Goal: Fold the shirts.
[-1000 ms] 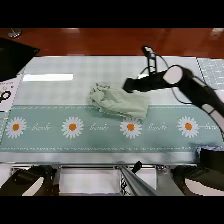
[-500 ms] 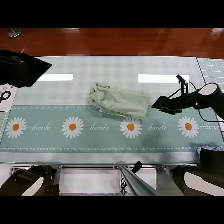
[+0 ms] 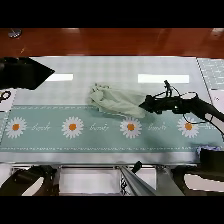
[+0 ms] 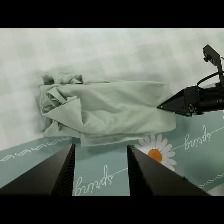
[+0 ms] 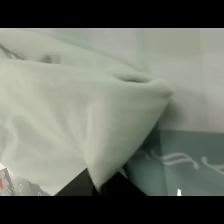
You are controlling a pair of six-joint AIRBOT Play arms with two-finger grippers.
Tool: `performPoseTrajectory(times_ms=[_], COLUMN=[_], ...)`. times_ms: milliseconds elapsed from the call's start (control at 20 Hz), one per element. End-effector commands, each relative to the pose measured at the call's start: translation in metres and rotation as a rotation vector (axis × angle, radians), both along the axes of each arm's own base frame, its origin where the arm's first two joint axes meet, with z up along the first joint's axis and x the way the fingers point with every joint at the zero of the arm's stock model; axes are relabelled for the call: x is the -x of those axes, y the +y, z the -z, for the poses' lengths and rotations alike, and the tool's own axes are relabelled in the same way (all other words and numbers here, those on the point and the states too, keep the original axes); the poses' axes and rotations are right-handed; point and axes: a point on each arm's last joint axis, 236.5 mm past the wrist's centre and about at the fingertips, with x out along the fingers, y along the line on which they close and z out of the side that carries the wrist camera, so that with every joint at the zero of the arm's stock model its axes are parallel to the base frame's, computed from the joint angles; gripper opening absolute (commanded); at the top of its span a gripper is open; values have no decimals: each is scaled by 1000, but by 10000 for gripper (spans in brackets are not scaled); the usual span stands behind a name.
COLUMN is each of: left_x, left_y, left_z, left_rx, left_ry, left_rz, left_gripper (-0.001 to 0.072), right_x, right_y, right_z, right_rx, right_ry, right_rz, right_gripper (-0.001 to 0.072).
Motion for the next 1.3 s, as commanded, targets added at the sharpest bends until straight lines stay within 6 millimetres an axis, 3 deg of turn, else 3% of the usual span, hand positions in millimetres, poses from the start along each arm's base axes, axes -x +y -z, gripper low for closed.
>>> performPoseTrajectory(times_ms=[0,150,350,450,550,650,850,950,1100,1250], left_x=[1,-4,-27,-43,-56,-65,-68,-67,-75,-93], left_y=[-1,-2,-8,-12,-16,-21,-36,-44,-47,-46], left_z=[1,6,34,53,71,90,115,116,110,99], left_rx=[12,9,-11,-21,-32,-60,-114,-140,-151,-157], left_ry=[15,31,108,154,192,225,257,228,165,67], left_rz=[-8,-8,-12,-16,-14,9,87,139,162,157], left_gripper=[407,406,406,406,406,406,406,406,406,406], right_x=[-4,-14,-41,-30,-13,8,64,100,172,209], right_y=[-2,-32,-108,-151,-191,-219,-272,-303,-343,-362], right_z=[-19,-92,-251,-307,-340,-350,-311,-290,-265,-266], right_rx=[-21,-43,48,190,312,380,476,544,656,683], right_ry=[-57,-193,-498,-563,-556,-504,-241,-85,192,291], right_rz=[-78,-109,90,168,264,319,391,445,514,639], right_gripper=[15,15,15,15,15,15,15,15,15,15])
